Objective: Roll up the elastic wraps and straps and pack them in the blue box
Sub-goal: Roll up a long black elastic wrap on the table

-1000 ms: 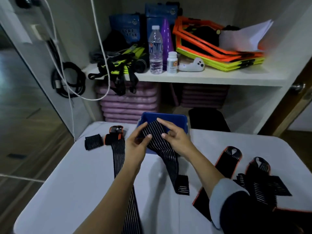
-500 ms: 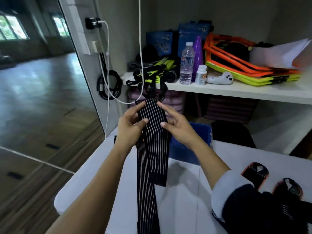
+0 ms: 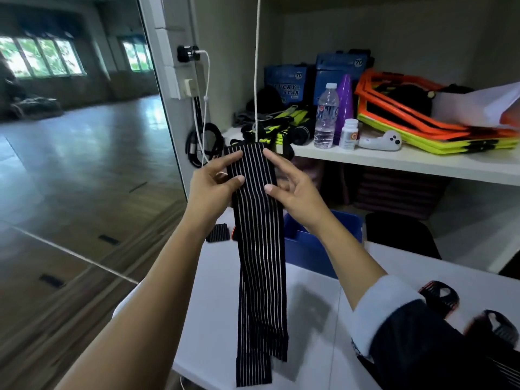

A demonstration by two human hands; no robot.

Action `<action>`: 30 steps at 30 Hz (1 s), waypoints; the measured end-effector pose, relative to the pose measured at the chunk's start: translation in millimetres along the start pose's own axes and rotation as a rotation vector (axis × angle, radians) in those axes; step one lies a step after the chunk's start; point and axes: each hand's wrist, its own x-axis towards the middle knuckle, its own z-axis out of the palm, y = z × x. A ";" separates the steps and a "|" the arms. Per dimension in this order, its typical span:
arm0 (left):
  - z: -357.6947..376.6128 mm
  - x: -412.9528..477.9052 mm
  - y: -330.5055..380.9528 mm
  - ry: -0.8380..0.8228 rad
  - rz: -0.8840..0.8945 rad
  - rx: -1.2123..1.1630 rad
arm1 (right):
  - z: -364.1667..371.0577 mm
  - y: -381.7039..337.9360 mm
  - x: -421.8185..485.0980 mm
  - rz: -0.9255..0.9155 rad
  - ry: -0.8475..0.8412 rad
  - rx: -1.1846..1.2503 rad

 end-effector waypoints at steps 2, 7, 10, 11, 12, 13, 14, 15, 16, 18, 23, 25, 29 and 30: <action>-1.2 7.1 -18.8 -0.001 -0.056 0.043 | 2.8 22.7 4.1 0.065 0.014 -0.014; -1.8 23.7 -96.6 -0.019 -0.260 0.173 | 11.1 104.0 8.5 0.247 0.077 -0.151; -6.3 36.5 -150.1 -0.106 -0.336 0.244 | 13.9 151.8 12.2 0.356 0.104 -0.173; -7.8 42.1 -165.8 -0.121 -0.361 0.271 | 14.5 166.2 14.9 0.391 0.108 -0.176; -9.0 47.9 -181.2 -0.136 -0.383 0.299 | 15.4 179.6 18.1 0.428 0.109 -0.181; -10.3 53.5 -194.8 -0.155 -0.407 0.330 | 16.6 191.5 21.9 0.464 0.108 -0.184; -11.2 58.7 -205.7 -0.168 -0.430 0.357 | 17.4 204.4 25.9 0.494 0.109 -0.191; -11.9 64.3 -217.3 -0.175 -0.456 0.367 | 18.1 216.5 30.6 0.517 0.111 -0.192; -12.3 69.9 -229.9 -0.180 -0.482 0.364 | 19.2 229.3 35.2 0.538 0.122 -0.189; -12.2 81.0 -254.6 -0.202 -0.521 0.350 | 20.8 255.6 43.1 0.580 0.144 -0.168; -12.7 107.9 -316.3 -0.247 -0.570 0.369 | 23.3 313.6 60.3 0.632 0.128 -0.221; -11.5 117.3 -334.3 -0.281 -0.581 0.397 | 22.6 332.5 65.6 0.678 0.105 -0.287; -11.4 128.0 -365.1 -0.398 -0.596 0.488 | 21.0 360.0 65.9 0.772 0.055 -0.325; -12.6 126.9 -369.1 -0.420 -0.605 0.506 | 20.9 364.1 62.8 0.798 0.048 -0.340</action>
